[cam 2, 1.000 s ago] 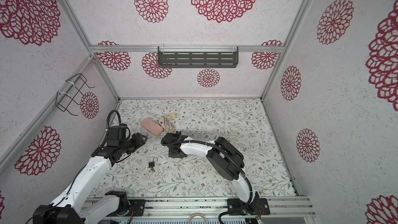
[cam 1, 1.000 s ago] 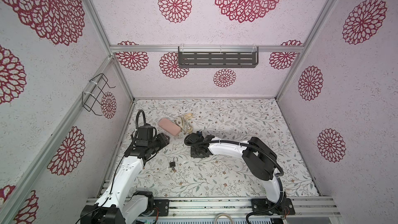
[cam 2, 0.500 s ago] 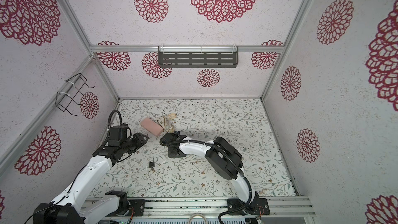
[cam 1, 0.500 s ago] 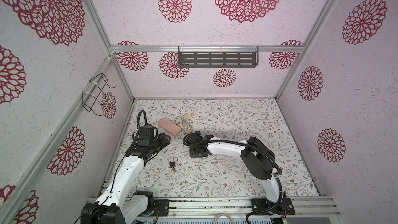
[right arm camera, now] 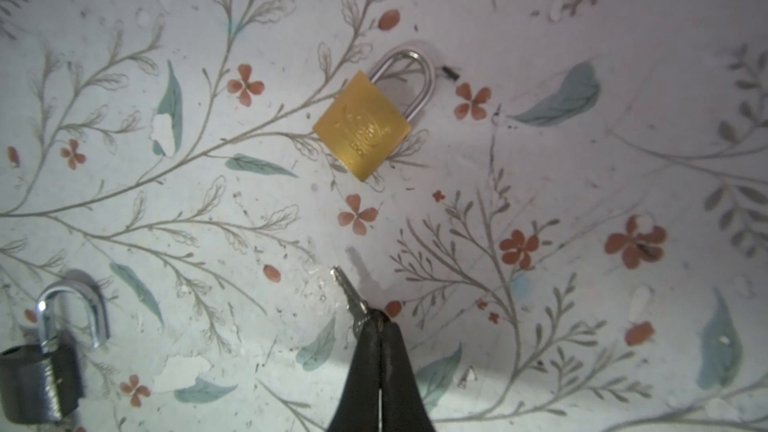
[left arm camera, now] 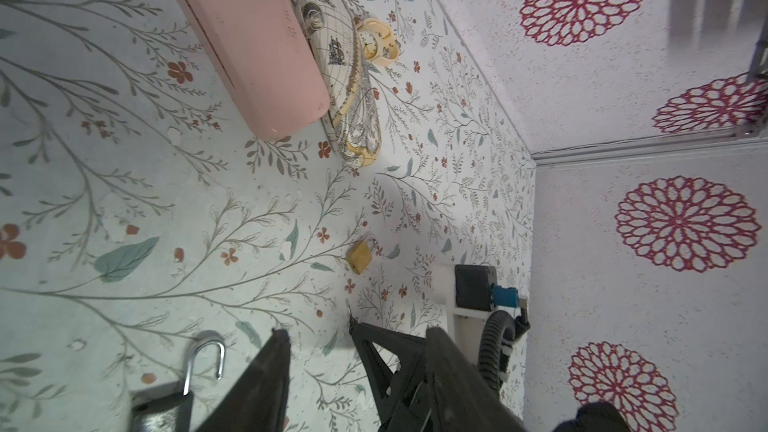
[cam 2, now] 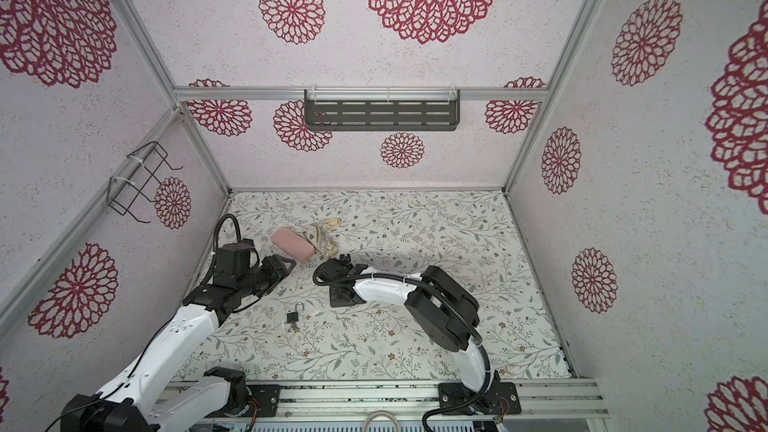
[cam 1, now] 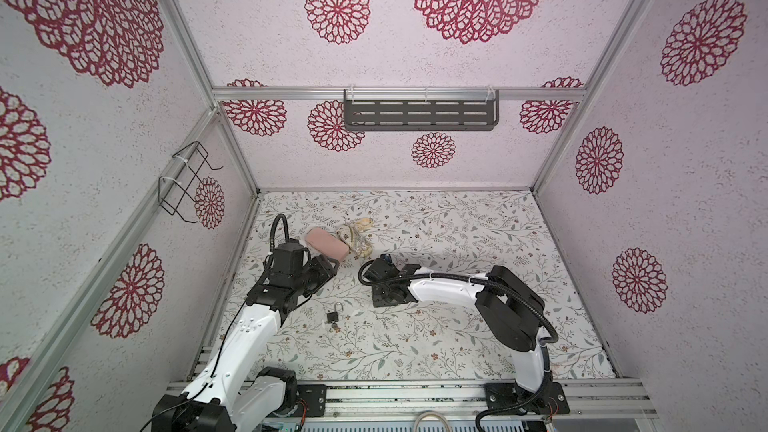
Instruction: Unlock with the key
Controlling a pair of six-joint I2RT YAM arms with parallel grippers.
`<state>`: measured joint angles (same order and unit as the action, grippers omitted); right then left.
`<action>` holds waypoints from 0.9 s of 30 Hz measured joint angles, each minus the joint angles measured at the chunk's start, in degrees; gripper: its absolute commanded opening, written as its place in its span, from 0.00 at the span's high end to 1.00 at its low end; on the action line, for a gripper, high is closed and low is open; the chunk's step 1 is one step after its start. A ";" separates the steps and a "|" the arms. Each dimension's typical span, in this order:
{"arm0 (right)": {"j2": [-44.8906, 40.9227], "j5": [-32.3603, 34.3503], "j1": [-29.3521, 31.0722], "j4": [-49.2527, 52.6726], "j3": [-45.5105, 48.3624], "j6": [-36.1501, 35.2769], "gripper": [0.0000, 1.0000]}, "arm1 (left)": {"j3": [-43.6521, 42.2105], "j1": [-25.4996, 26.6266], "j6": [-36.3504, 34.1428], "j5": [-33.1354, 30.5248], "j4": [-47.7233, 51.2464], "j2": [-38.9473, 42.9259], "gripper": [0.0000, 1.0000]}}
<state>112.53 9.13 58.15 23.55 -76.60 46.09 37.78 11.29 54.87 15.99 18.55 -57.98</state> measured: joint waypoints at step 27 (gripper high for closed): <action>-23.02 -7.89 -1.01 -11.69 9.55 -2.99 1.00 | -3.96 16.35 4.02 3.43 -29.92 -11.69 0.63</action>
<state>89.52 1.23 57.14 11.86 -67.05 43.09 33.82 27.64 58.89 19.42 -11.38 -69.67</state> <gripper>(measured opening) 0.049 0.387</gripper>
